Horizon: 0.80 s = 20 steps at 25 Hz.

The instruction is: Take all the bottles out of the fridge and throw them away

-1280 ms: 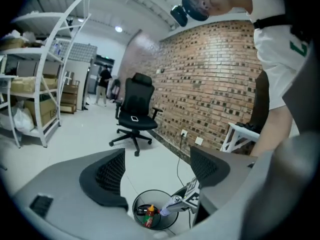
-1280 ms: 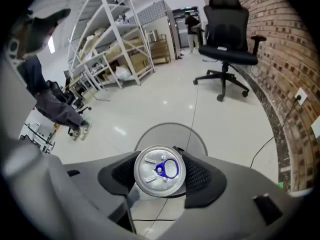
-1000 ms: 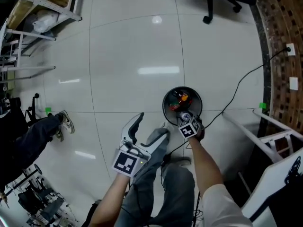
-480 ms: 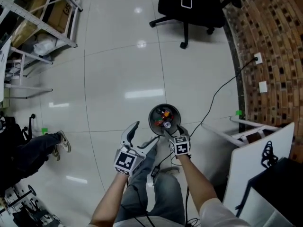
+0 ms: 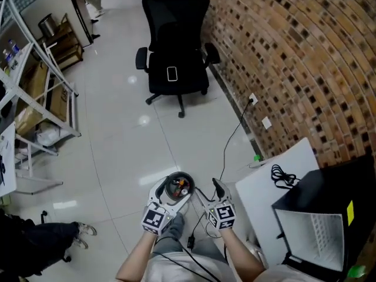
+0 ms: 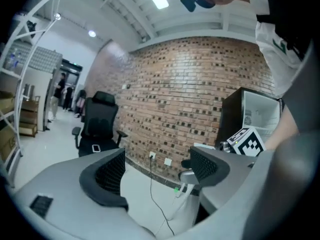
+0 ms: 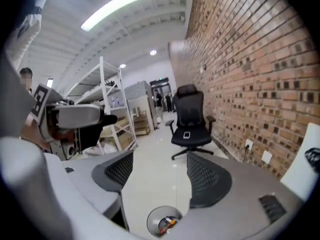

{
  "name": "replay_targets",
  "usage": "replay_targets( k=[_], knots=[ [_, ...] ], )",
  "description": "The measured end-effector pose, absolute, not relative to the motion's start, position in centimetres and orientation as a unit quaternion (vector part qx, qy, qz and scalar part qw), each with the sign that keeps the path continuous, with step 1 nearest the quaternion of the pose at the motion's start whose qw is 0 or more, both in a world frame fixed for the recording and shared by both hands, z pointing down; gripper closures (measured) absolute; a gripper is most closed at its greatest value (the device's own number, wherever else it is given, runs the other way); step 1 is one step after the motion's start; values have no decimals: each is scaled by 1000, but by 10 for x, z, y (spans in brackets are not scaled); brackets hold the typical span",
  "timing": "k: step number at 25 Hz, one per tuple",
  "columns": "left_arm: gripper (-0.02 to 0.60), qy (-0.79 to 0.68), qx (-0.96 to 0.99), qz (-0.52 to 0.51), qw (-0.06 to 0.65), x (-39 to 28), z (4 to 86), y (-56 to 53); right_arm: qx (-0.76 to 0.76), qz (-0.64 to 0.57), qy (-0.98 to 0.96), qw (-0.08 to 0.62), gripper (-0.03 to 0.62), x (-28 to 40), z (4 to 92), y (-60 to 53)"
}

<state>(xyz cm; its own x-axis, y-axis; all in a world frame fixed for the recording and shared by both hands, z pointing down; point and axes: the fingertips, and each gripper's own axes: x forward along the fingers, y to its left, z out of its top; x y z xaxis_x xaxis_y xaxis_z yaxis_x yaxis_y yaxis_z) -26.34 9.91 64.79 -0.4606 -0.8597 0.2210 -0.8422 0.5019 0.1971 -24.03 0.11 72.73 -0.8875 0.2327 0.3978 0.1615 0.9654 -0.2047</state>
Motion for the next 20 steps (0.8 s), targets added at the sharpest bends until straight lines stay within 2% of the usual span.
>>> replay_targets(
  k=[6, 13, 20],
  knots=[
    [183, -777, 624, -18, 82, -223, 557, 7, 51, 77, -991, 93, 230, -165, 576, -98],
    [183, -660, 749, -52, 38, -117, 465, -114, 264, 50, -963, -17, 230, 5, 471, -197],
    [183, -549, 833, -64, 6, 16, 411, -194, 433, 3, -899, -72, 240, 177, 407, -239]
  ],
)
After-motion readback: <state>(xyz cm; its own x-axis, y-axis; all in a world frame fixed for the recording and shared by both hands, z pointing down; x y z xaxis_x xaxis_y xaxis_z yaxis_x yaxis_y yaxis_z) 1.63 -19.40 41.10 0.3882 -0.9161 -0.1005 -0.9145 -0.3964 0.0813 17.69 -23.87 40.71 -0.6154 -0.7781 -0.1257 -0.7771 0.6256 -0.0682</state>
